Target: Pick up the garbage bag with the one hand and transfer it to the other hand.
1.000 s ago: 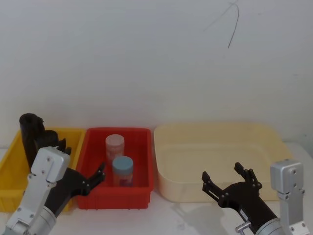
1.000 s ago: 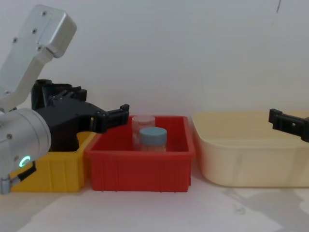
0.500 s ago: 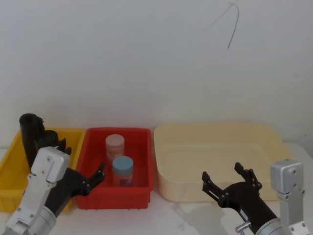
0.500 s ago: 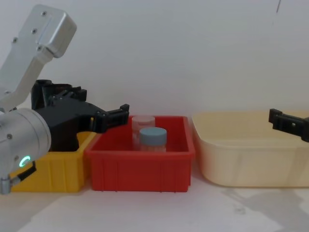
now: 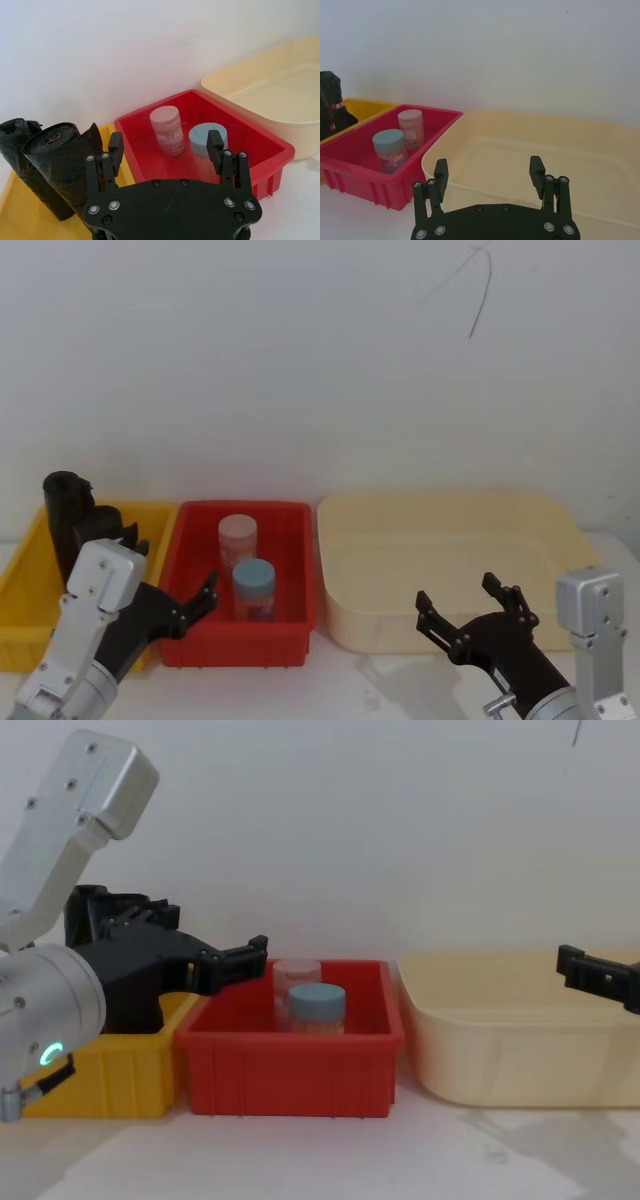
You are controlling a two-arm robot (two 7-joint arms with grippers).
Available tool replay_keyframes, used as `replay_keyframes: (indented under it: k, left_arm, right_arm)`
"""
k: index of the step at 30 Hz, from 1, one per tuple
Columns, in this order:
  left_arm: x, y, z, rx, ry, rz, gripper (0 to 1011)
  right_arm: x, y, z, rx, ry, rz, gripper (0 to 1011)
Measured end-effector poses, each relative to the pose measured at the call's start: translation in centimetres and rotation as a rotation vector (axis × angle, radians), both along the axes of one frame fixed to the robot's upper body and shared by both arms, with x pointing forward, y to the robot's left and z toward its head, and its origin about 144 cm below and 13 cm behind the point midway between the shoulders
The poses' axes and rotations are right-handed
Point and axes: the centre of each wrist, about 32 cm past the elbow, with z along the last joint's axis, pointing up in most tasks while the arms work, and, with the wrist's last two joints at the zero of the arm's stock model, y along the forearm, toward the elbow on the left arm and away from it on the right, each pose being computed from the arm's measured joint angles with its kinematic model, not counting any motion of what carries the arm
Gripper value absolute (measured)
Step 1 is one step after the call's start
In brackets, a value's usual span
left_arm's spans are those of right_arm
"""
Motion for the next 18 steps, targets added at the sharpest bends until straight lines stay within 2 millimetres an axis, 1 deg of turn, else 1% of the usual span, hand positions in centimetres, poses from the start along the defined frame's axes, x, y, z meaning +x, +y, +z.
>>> replay_keyframes:
  k: [18]
  left_arm:
    - [0.0, 0.0, 0.0, 0.0, 0.0, 0.0, 1001]
  right_arm:
    - [0.0, 0.0, 0.0, 0.0, 0.0, 0.0, 1000]
